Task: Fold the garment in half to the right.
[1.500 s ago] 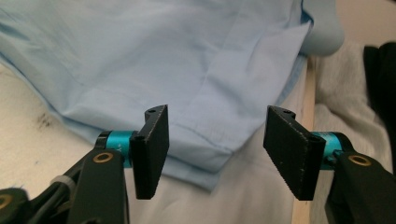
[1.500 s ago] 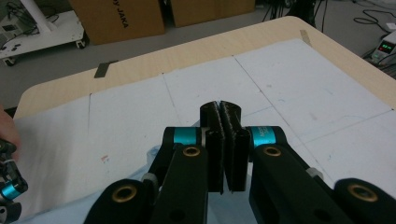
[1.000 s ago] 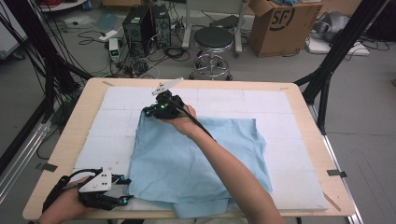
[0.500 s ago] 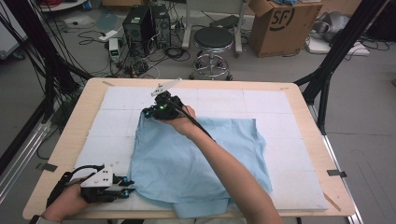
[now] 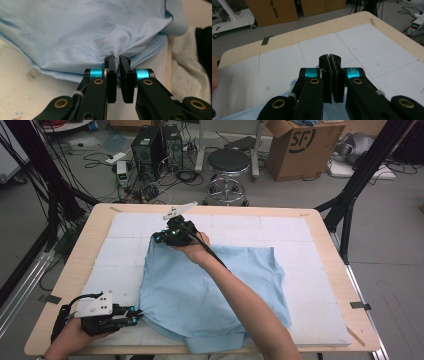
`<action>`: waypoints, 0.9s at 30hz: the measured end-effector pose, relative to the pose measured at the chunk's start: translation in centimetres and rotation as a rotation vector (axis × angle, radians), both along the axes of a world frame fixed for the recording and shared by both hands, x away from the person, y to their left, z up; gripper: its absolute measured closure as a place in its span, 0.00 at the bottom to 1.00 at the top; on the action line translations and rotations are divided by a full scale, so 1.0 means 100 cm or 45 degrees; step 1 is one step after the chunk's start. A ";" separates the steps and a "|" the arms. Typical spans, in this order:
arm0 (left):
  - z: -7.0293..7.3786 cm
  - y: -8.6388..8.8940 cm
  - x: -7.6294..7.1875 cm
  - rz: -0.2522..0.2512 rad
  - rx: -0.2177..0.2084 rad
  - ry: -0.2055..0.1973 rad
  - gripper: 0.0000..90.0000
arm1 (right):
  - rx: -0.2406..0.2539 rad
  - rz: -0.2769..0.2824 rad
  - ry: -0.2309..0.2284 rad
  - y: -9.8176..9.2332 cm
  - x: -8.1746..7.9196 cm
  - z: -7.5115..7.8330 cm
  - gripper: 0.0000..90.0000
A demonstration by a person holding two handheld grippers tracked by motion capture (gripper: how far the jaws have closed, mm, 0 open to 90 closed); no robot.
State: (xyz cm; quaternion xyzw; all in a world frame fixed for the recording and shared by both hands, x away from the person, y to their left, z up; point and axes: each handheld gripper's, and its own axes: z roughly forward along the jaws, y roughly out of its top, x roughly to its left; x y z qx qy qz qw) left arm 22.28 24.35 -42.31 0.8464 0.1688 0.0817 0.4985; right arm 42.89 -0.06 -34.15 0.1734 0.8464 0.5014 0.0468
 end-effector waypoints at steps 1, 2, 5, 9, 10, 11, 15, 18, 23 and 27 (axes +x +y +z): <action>0.004 -0.001 -0.001 0.000 -0.011 -0.010 0.95 | 0.015 -0.007 0.004 0.000 0.000 0.002 0.98; 0.007 -0.001 -0.002 -0.002 -0.027 -0.017 0.95 | 0.032 -0.014 0.006 0.000 -0.001 0.004 0.98; 0.017 -0.001 -0.004 0.005 -0.061 -0.038 0.95 | 0.055 -0.028 0.001 -0.001 -0.002 0.009 0.98; 0.026 0.000 -0.006 0.016 -0.087 -0.065 0.95 | 0.099 -0.049 0.000 -0.003 -0.003 0.013 0.98; 0.028 0.000 -0.007 0.018 -0.094 -0.067 0.95 | 0.105 -0.053 -0.005 -0.003 -0.003 0.014 0.98; 0.030 0.001 -0.007 0.017 -0.110 -0.074 0.95 | 0.112 -0.054 -0.011 -0.003 -0.002 0.015 0.98; 0.040 0.004 -0.006 0.056 -0.147 -0.051 0.95 | 0.155 -0.064 0.003 -0.003 -0.004 0.019 0.98; 0.046 0.006 -0.007 0.074 -0.164 -0.052 0.95 | 0.189 -0.080 -0.003 -0.003 -0.005 0.022 0.99; 0.056 0.009 -0.008 0.078 -0.191 -0.069 0.95 | 0.221 -0.095 -0.012 -0.001 -0.005 0.030 0.99; 0.067 0.013 -0.011 0.090 -0.228 -0.085 0.95 | 0.261 -0.098 -0.040 0.002 -0.008 0.035 0.99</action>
